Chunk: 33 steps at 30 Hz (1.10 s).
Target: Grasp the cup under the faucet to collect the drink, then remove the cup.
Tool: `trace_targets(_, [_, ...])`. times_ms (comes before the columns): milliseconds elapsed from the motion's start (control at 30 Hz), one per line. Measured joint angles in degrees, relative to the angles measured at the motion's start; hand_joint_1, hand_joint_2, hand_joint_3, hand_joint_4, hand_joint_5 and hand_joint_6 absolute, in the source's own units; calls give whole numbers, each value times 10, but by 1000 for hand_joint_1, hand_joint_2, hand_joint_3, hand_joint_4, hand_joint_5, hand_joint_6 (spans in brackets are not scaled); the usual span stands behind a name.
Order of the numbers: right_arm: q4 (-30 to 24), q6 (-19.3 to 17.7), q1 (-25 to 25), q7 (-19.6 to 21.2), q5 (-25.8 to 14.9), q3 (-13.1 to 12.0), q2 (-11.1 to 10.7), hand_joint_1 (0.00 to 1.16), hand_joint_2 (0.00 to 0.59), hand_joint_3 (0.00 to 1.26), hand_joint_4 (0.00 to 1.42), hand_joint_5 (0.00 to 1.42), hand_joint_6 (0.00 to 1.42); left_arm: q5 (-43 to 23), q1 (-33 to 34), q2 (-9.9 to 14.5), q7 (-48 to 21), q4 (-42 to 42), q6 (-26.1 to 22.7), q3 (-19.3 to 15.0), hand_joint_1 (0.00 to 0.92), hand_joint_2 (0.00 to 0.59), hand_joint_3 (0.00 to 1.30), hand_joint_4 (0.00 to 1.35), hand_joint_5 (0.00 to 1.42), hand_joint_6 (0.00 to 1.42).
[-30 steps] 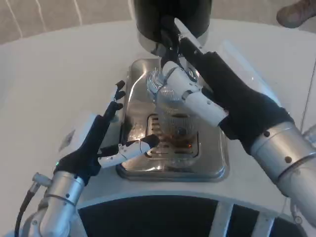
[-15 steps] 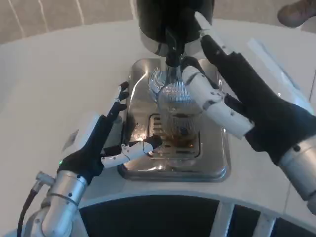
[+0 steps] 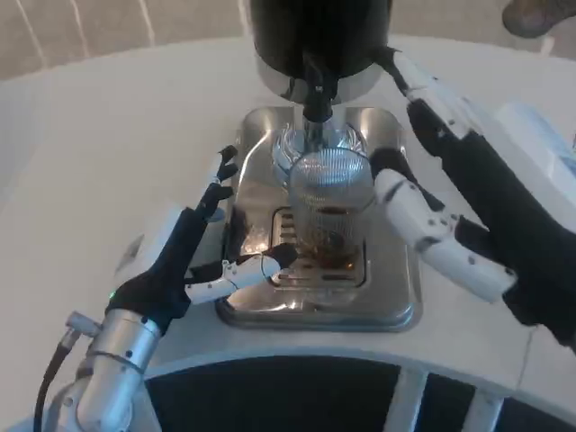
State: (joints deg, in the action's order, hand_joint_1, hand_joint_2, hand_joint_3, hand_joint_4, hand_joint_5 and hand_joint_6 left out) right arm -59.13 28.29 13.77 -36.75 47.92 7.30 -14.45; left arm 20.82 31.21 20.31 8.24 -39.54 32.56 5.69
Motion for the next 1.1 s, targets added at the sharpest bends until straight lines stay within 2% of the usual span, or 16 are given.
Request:
trace_targets(100, [0,-47,-37,-30,21,-25,36,46,568,0,0,0,0,0,0,0,0,0,1,1,362,63,0,0,154,253])
trace_targets(133, [0,-51,-42,-34,23,-28,42,48,567,0,0,0,0,0,0,0,0,0,1,1,361,64,0,0,155,253])
trace_targets(167, [0,-73,-56,-47,28,-43,57,50,566,0,0,0,0,0,0,-1,0,0,2,2,361,65,0,0,156,253])
trace_targets(200, [0,-77,-60,-51,29,-46,61,53,564,0,0,0,0,0,0,-1,0,0,2,2,360,65,0,0,156,253])
trace_targets(267, [0,-118,-81,-68,25,-78,74,62,547,0,0,0,0,0,0,-3,-1,0,2,2,360,66,0,0,157,253])
trace_targets(500, [0,-184,-131,-99,10,-168,108,70,545,0,0,0,0,-2,-1,-5,-3,-1,3,2,359,68,0,0,159,253])
trace_targets(667, [0,-223,-167,-127,4,-204,128,80,542,0,0,0,0,-4,0,-6,-4,-8,13,1,379,72,0,0,164,265])
trace_targets(967, [0,-314,-244,-137,-20,-274,182,95,540,0,0,0,0,-19,16,-11,-6,-46,37,0,382,72,0,0,170,267])
trace_targets(1100, [0,-343,-259,-139,-30,-291,185,100,539,0,0,0,0,-22,27,-12,-6,-59,44,0,379,70,0,0,171,268])
